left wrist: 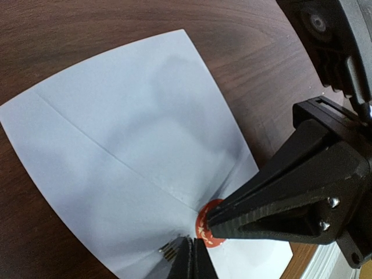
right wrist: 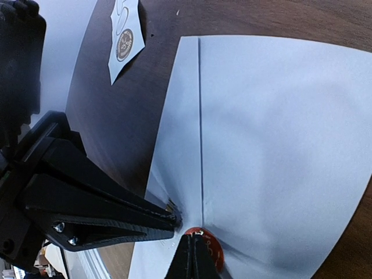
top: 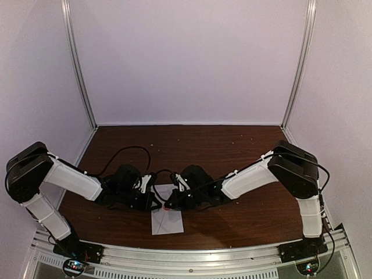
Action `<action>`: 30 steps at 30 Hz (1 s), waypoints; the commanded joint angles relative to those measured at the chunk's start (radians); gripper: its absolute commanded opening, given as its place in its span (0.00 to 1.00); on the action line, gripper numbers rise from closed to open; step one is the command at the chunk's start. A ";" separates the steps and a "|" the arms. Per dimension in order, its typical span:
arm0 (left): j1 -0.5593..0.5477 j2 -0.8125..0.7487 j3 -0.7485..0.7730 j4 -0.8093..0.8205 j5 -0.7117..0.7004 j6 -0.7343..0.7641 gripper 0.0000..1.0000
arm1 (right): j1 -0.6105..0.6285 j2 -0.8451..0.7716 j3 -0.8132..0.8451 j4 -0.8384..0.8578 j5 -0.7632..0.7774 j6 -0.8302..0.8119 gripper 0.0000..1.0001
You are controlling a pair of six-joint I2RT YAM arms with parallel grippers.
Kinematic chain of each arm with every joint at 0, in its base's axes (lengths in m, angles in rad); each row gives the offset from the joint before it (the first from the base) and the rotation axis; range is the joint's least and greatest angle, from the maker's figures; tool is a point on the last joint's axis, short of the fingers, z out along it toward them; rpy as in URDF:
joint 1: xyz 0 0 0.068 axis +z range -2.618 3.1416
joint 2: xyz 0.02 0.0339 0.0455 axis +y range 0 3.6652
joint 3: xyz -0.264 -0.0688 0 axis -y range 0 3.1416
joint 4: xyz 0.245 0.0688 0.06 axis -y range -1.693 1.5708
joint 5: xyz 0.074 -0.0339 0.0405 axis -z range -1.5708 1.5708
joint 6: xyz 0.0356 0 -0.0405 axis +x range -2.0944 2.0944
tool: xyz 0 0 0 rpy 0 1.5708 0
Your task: Place the letter into the envelope and seal it
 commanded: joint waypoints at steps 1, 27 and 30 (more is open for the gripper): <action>-0.001 0.002 -0.026 -0.048 -0.027 0.011 0.00 | -0.014 -0.006 -0.067 -0.120 0.089 0.015 0.00; -0.001 -0.079 0.002 -0.028 -0.068 -0.001 0.03 | -0.007 -0.163 -0.161 -0.019 -0.052 -0.039 0.00; -0.002 -0.156 0.022 -0.020 -0.097 -0.001 0.14 | -0.013 -0.245 -0.173 -0.010 -0.058 -0.062 0.11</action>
